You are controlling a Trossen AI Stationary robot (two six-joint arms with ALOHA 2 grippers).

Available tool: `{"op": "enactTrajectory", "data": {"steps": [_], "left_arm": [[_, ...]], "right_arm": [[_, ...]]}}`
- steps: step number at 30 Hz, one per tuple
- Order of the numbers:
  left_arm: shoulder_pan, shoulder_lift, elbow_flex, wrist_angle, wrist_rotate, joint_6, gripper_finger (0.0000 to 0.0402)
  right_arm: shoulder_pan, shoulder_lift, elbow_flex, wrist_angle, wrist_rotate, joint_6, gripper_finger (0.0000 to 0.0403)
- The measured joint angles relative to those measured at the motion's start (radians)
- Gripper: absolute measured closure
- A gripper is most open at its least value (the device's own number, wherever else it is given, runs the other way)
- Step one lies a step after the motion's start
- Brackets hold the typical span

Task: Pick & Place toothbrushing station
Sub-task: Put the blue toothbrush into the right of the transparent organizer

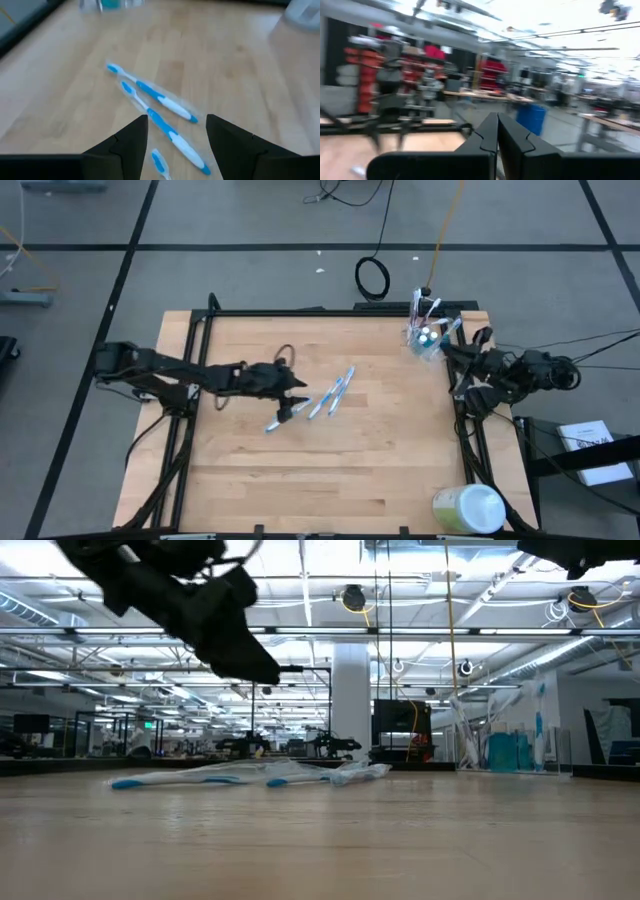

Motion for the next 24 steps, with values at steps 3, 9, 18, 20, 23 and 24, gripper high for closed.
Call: {"op": "enactTrajectory", "data": {"steps": [3, 9, 18, 20, 23, 24], "left_arm": [[0.001, -0.103, -0.087, 0.044, -0.001, -0.004, 0.0192], [0.001, -0.228, -0.16, -0.068, 0.019, -0.023, 0.0192], [-0.041, -0.235, -0.132, -0.405, 0.08, -0.158, 0.0192], [-0.063, -0.218, -0.132, -0.428, 0.08, -0.2, 0.0192], [-0.103, -0.171, -0.132, -0.425, 0.08, -0.257, 0.0192], [-0.116, -0.149, -0.132, -0.418, 0.08, -0.267, 0.0192]], "right_arm": [[0.013, -0.005, -0.01, -0.039, -0.117, 0.066, 0.0403], [0.016, 0.015, -0.116, 0.077, -0.228, 0.088, 0.0403], [0.016, 0.06, -0.298, 0.536, -0.227, -0.076, 0.0403], [0.016, 0.059, -0.316, 0.598, -0.226, -0.092, 0.0403], [0.016, 0.059, -0.337, 0.646, -0.226, -0.094, 0.0403], [0.016, 0.059, -0.342, 0.651, -0.226, -0.092, 0.0403]]}}
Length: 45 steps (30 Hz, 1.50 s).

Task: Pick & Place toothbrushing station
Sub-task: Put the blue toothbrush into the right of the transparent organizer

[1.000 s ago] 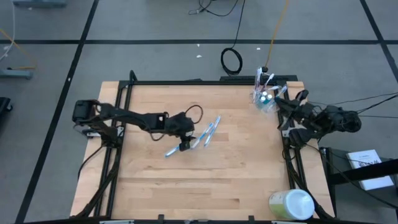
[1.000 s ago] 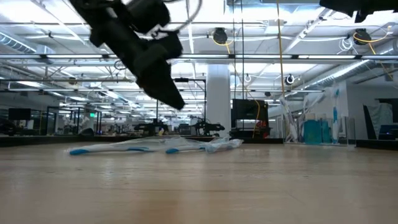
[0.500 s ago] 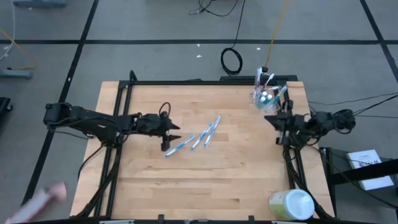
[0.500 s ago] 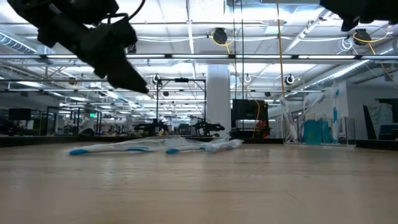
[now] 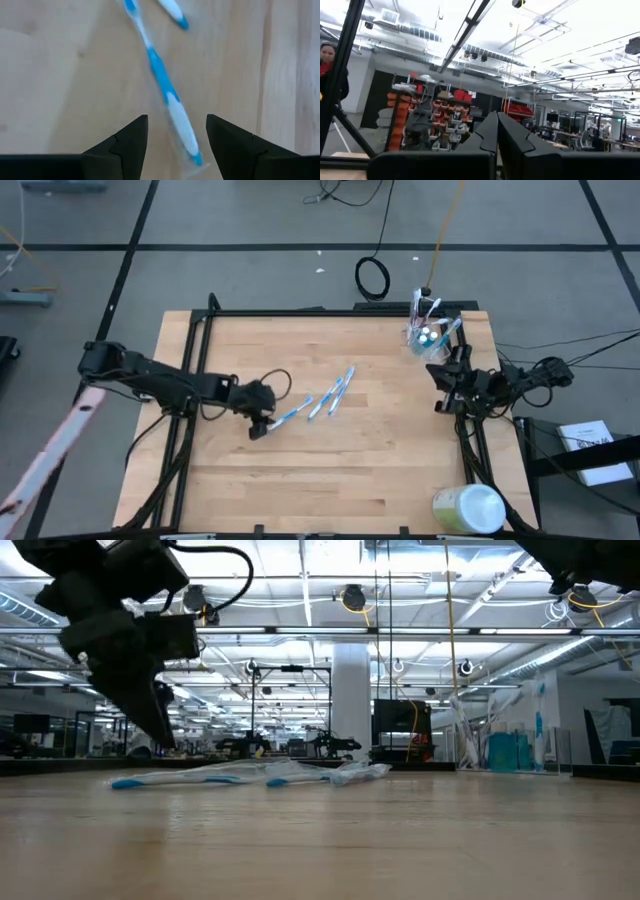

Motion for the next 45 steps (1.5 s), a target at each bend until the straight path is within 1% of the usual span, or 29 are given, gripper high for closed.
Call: {"op": "enactTrajectory", "data": {"steps": [3, 7, 14, 20, 26, 29, 37, 40, 43, 45], "left_arm": [[-0.029, 0.081, 0.007, 0.034, 0.0, -0.002, 0.0192], [-0.043, 0.194, 0.06, 0.031, 0.0, 0.038, 0.0192], [-0.047, 0.349, 0.173, -0.057, -0.019, 0.026, 0.0192], [-0.038, 0.412, 0.237, -0.185, -0.063, -0.001, 0.0193], [-0.036, 0.418, 0.251, -0.218, -0.071, -0.014, 0.0195], [-0.036, 0.418, 0.251, -0.236, -0.062, -0.015, 0.0216], [-0.03, 0.418, 0.25, -0.248, -0.051, -0.017, 0.0322], [-0.022, 0.4, 0.252, -0.26, -0.04, 0.034, 0.0356], [-0.01, 0.36, 0.275, -0.306, -0.052, 0.09, 0.0381], [-0.004, 0.322, 0.292, -0.372, -0.097, 0.108, 0.0383]], "right_arm": [[0.0, 0.0, -0.001, -0.008, 0.0, 0.016, 0.0403], [0.0, 0.007, -0.001, -0.01, 0.0, 0.04, 0.0403], [0.0, 0.033, -0.001, -0.009, 0.002, 0.043, 0.0403], [0.0, 0.048, -0.001, -0.009, 0.004, 0.055, 0.0403], [0.0, 0.048, -0.001, -0.009, 0.005, 0.058, 0.0403], [0.0, 0.048, -0.001, -0.01, 0.005, 0.058, 0.0403], [0.0, 0.048, -0.001, -0.01, 0.005, 0.066, 0.0403], [0.0, 0.048, -0.001, -0.01, 0.005, 0.069, 0.0403], [0.0, 0.048, -0.001, -0.011, 0.005, 0.074, 0.0403], [0.0, 0.048, -0.001, -0.01, 0.005, 0.076, 0.0403]]}}
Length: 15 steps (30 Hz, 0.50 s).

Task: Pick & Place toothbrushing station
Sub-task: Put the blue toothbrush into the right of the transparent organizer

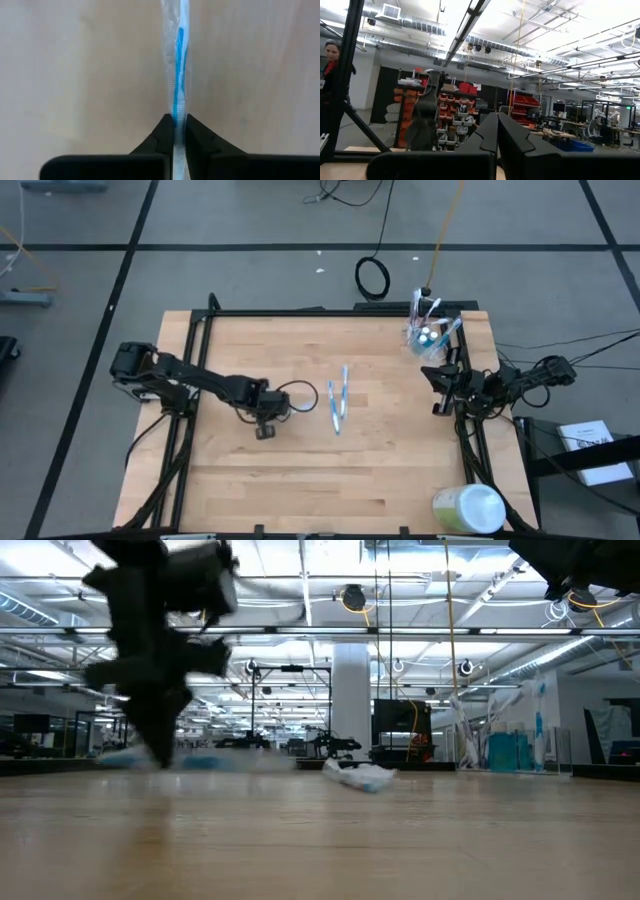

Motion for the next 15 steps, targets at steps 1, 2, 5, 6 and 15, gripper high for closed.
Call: {"op": "enactTrajectory", "data": {"steps": [1, 2, 5, 6, 15], "left_arm": [[-0.001, -0.023, 0.013, -0.001, -0.036, 0.006, 0.0383], [-0.001, -0.047, 0.026, 0.0, -0.071, 0.013, 0.0383], [-0.001, -0.123, 0.035, 0.003, -0.193, 0.038, 0.0373], [0.0, -0.148, 0.034, 0.002, -0.225, 0.052, 0.0371], [0.046, -0.315, -0.068, 0.498, -0.192, 0.351, 0.0382]], "right_arm": [[0.0, 0.0, 0.0, -0.001, -0.001, 0.0, 0.0403], [0.0, 0.0, 0.0, 0.0, 0.0, 0.0, 0.0403], [0.0, 0.001, 0.0, 0.0, 0.002, 0.0, 0.0403], [0.0, 0.002, 0.0, 0.0, 0.001, 0.0, 0.0403], [0.0, 0.009, 0.0, -0.004, 0.054, 0.0, 0.0403]]}}
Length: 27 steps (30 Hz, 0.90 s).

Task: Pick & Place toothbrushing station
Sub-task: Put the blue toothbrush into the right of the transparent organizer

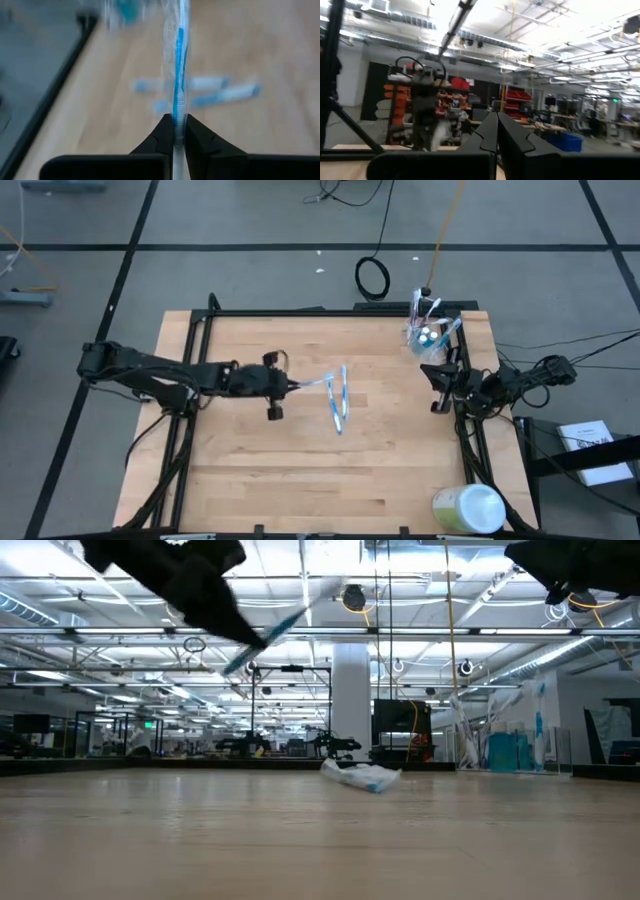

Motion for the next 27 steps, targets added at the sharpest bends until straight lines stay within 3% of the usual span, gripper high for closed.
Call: {"op": "enactTrajectory", "data": {"steps": [7, 14, 22, 27], "left_arm": [[0.168, 0.039, -0.145, 0.62, 0.355, 0.07, 0.0376], [0.278, 0.205, -0.123, 0.953, 0.64, 0.015, 0.0382], [0.305, 0.434, 0.005, 1.016, 0.699, -0.004, 0.038], [0.302, 0.531, 0.099, 1.013, 0.76, -0.005, 0.0378]], "right_arm": [[0.0, 0.045, 0.0, -0.009, 0.103, -0.005, 0.0403], [-0.026, 0.138, 0.0, 0.004, 0.111, -0.013, 0.0403], [-0.145, 0.293, 0.0, 0.044, 0.146, 0.145, 0.0376], [-0.235, 0.407, 0.0, 0.102, 0.024, 0.228, 0.0315]]}}
